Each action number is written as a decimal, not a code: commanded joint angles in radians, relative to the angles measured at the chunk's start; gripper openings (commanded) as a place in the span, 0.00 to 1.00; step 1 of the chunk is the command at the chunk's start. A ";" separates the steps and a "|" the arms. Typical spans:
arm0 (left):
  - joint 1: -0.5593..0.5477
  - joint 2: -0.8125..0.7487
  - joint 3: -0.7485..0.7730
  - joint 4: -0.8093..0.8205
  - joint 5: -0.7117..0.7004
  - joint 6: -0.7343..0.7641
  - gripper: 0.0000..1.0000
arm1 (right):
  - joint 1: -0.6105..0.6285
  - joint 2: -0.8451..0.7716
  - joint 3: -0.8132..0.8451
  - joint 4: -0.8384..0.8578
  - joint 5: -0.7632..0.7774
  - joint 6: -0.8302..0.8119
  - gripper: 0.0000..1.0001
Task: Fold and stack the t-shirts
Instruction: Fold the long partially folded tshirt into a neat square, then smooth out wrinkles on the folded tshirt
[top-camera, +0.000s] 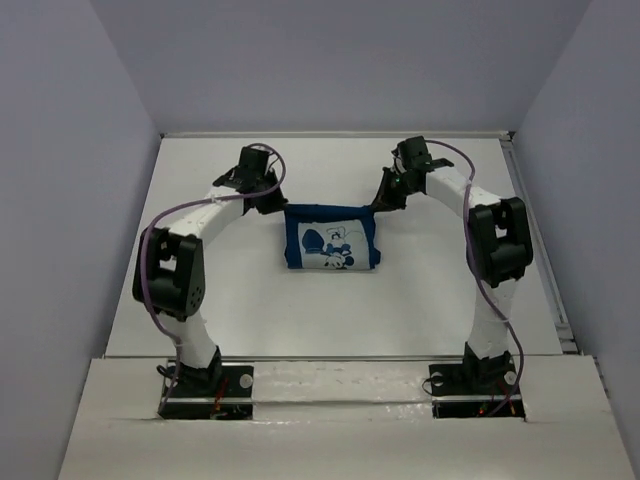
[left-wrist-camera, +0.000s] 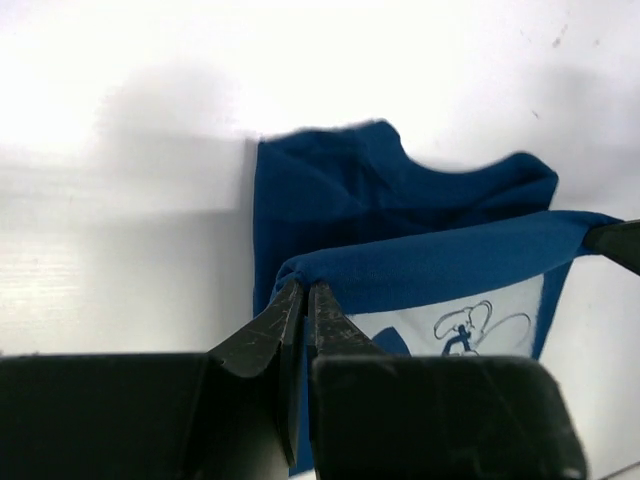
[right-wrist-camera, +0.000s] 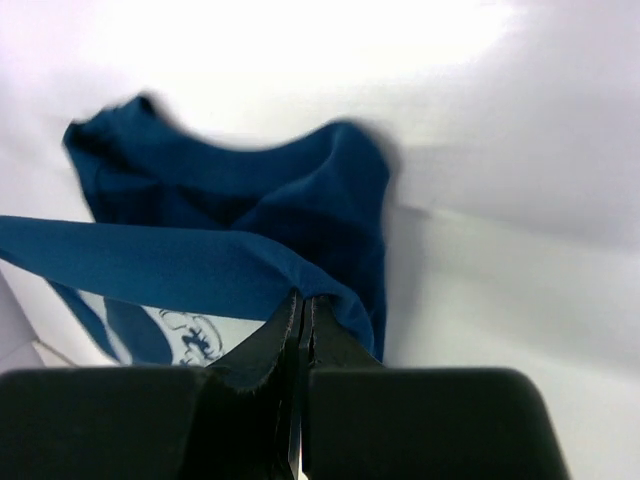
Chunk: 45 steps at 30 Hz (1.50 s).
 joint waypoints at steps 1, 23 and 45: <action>0.028 0.120 0.144 0.052 -0.005 0.054 0.00 | -0.028 0.071 0.144 0.010 0.021 -0.038 0.00; 0.058 0.128 0.355 0.131 0.001 0.019 0.72 | -0.047 0.203 0.472 -0.013 0.044 0.018 0.78; -0.067 0.042 -0.339 0.447 0.126 -0.058 0.04 | -0.001 -0.086 -0.351 0.268 -0.103 -0.036 0.00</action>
